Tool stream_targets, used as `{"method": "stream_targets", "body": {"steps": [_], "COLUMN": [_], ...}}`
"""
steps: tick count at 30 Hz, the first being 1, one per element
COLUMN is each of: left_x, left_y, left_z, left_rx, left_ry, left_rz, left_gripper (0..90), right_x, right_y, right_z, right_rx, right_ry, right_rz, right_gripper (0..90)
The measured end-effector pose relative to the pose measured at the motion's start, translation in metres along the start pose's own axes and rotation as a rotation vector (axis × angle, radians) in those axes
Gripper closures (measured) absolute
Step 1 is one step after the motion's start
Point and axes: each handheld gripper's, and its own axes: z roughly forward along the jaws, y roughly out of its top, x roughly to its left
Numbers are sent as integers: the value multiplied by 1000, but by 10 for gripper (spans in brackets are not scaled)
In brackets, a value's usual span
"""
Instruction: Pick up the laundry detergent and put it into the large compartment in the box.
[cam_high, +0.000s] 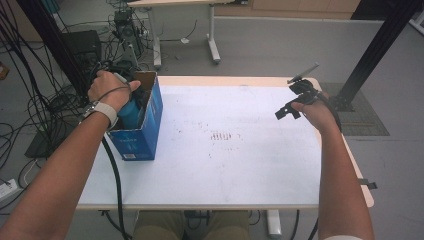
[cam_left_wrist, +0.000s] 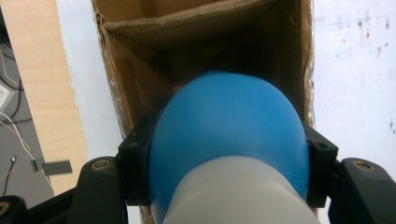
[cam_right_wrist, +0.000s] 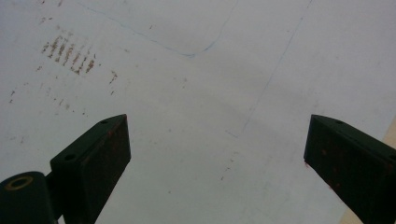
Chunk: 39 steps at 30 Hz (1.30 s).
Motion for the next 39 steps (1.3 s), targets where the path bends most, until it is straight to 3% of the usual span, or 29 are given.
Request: {"method": "stream_targets", "body": {"steps": [8,39], "left_x": [-5,-7], "left_y": [1,4], "left_z": [5,35], "left_rx": [-3,33], "left_ry": [17,17], "left_rz": [8,23], "left_gripper": [375,374], "right_x": [-1,-3], "right_y": [-1,-3], "right_z": [1,3], "right_rx": [1,11], "right_ry": [0,2], "right_rz": [3,14], "right_gripper": [71,71]}}
